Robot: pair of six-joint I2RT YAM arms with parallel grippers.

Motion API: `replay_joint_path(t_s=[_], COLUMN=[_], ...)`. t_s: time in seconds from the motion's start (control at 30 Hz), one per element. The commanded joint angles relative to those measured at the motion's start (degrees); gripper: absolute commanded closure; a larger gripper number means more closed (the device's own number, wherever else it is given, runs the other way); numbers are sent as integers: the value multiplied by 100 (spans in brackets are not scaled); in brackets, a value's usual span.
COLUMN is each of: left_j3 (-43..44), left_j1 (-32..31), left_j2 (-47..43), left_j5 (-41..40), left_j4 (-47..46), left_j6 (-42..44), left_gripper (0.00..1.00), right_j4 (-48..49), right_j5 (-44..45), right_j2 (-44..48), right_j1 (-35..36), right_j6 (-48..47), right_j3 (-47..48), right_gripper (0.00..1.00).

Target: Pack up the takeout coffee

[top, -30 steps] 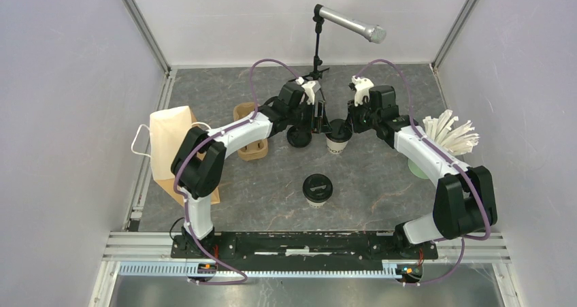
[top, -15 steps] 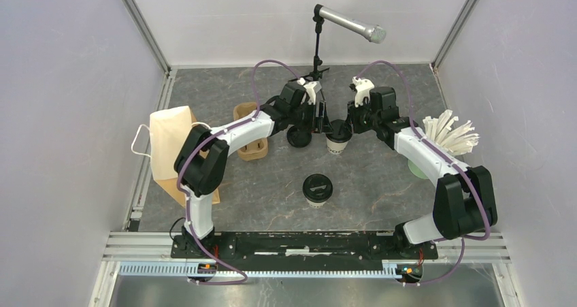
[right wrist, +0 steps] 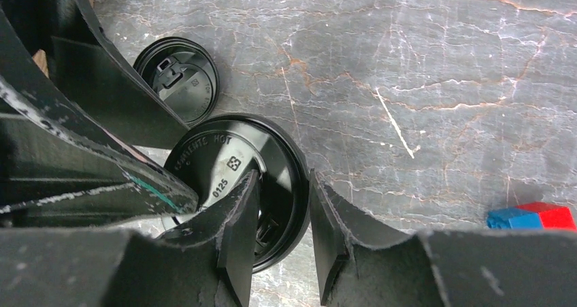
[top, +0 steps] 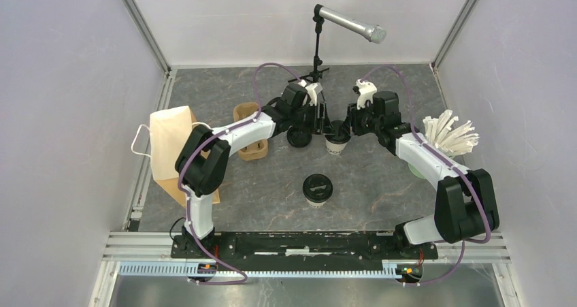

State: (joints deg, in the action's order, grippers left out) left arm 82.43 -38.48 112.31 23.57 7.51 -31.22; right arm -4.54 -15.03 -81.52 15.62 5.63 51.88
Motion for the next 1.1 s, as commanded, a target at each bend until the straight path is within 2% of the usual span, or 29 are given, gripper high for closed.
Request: replay_joint_path(t_s=[0.0,0.17,0.47,0.83,0.97,1.07], left_j3=[-197,-109,205,85,10,-58], left_j1=[-142,21,174,174,174,165], left_j2=[-288,-452,1,167,142,118], left_j5=[52,-376,-159,-318,-299,-283], left_j4=[-141,-73,-136,12,-3,-37], left_j6=[-347,-456,-369,-261,-257,-281], left_gripper=[38,33,29,43,44,44], right_j4=[-198,-221,-241,-461,-559,-563], right_j5=[-239,-322,-395,-542,-544,-596], right_j2=[-91,-31,-40,221,408,518], right_j1=[3,2,-23,-148,-214,-226], right_j6=[-83,-271,-398,72,211,337], right_j3=[-91,19,116,578,524,357], right_gripper=[61,61,61,53,53,57])
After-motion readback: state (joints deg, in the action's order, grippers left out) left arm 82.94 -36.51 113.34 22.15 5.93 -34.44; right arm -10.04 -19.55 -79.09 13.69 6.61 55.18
